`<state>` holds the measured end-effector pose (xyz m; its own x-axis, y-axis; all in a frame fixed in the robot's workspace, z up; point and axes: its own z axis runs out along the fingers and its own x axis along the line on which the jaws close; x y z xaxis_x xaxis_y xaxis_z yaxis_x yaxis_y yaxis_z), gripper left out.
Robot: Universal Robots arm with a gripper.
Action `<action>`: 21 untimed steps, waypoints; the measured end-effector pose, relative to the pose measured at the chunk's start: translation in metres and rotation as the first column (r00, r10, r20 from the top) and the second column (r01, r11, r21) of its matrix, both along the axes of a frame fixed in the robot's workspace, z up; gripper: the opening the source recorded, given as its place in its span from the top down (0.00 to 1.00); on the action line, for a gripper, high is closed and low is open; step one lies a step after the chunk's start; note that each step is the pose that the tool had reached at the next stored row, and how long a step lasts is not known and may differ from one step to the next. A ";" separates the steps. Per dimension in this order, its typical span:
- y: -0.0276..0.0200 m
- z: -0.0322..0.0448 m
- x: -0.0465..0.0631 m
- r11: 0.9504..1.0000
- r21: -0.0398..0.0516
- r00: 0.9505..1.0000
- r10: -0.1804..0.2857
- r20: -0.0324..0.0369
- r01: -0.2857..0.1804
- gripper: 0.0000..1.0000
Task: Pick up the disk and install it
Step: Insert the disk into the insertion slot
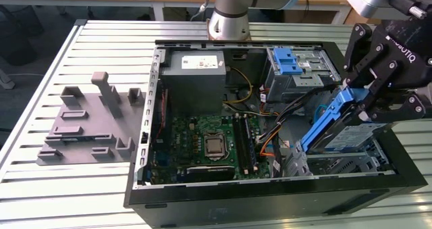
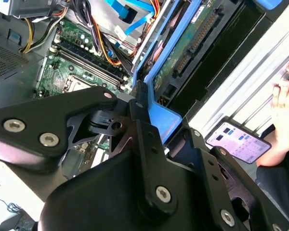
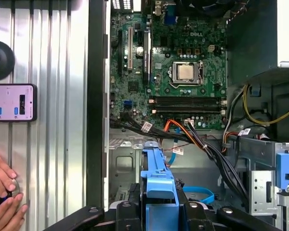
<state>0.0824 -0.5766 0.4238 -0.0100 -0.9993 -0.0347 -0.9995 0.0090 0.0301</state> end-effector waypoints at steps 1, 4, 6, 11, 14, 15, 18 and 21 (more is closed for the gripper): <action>-0.0001 -0.0012 0.000 1.000 0.000 1.000 0.000 0.000 0.000 0.64; -0.0002 -0.0048 0.000 1.000 0.000 1.000 0.000 0.000 0.000 0.63; -0.0002 -0.0074 0.000 1.000 -0.001 1.000 0.000 0.000 0.000 0.56; -0.0002 -0.0161 0.000 1.000 -0.001 1.000 0.000 0.000 0.000 0.56; -0.0003 -0.0216 0.000 1.000 -0.001 1.000 0.000 0.000 0.000 0.56; -0.0003 -0.0234 0.000 1.000 -0.001 1.000 0.000 0.000 0.000 0.56; -0.0002 -0.0287 0.000 1.000 -0.001 1.000 0.000 0.000 0.000 0.64; -0.0003 -0.0343 0.000 1.000 -0.001 1.000 0.000 0.000 0.000 0.82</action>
